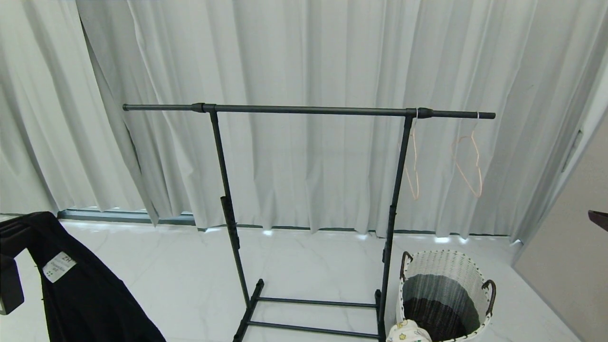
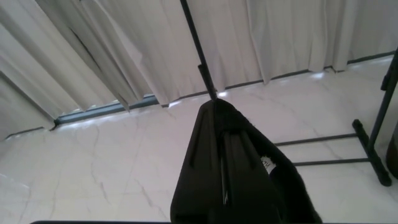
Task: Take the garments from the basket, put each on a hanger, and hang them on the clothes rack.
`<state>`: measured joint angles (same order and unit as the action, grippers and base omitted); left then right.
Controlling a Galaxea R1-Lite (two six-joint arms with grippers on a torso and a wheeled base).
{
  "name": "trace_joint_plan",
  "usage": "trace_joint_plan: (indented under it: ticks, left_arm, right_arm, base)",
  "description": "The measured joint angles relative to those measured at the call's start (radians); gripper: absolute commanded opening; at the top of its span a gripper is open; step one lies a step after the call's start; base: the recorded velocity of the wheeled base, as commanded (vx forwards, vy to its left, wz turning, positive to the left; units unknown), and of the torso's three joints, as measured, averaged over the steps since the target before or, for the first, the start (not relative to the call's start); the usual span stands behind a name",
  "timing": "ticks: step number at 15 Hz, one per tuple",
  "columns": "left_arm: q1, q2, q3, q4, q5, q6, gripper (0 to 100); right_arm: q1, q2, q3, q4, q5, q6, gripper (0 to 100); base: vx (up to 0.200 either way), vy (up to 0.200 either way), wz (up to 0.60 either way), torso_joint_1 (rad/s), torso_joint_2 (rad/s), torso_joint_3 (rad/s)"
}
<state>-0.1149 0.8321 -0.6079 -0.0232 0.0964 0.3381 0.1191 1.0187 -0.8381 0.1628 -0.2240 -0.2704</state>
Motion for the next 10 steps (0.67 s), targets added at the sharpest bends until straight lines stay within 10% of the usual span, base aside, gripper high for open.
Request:
trace_joint_plan:
  ticks: [7,10]
  left_arm:
    - [0.000,-0.007,0.000,0.000,0.000,0.008,0]
    - [0.000,-0.010,-0.001,0.000,0.000,0.008,0]
  right_arm:
    - [0.000,0.000,0.001,-0.001,0.001,-0.002,100]
    - [0.000,0.000,0.001,-0.001,0.001,-0.002,100]
  base:
    - [0.000,0.000,0.00,0.056,-0.12,-0.066]
    - [0.200,0.000,0.00,0.002,0.00,-0.001]
